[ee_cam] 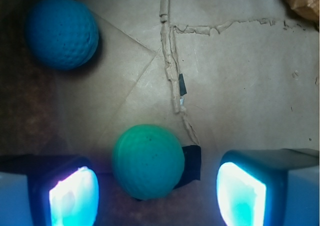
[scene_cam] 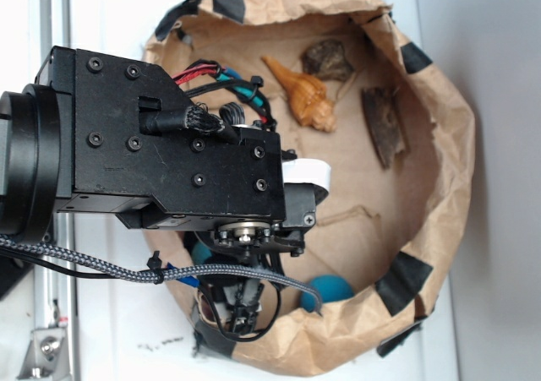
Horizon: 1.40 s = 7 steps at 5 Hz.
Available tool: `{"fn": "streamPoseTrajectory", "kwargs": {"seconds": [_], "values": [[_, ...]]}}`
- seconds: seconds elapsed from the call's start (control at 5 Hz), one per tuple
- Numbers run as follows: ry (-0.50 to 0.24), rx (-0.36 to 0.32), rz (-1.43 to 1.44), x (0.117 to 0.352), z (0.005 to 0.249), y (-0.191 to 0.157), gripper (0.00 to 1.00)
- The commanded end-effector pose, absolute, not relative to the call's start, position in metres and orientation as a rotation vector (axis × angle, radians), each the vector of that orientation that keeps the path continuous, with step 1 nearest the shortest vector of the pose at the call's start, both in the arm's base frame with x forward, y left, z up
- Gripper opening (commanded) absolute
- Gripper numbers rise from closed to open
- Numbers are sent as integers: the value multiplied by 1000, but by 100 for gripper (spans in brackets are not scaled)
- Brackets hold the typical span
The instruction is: Grab the green ball.
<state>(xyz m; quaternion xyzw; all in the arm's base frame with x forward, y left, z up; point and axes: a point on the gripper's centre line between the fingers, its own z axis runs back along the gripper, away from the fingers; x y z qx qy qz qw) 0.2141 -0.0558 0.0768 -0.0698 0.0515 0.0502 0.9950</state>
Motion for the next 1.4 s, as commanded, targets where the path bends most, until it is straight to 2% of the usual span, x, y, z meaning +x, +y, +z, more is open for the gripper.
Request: {"fn": "streamPoseTrajectory", "kwargs": {"seconds": [0.0, 0.6, 0.8, 1.2], "values": [[40, -157, 86, 220, 85, -54, 100], [40, -157, 86, 220, 85, -54, 100], [57, -141, 119, 217, 60, -51, 100], [101, -183, 81, 215, 31, -53, 100]]}}
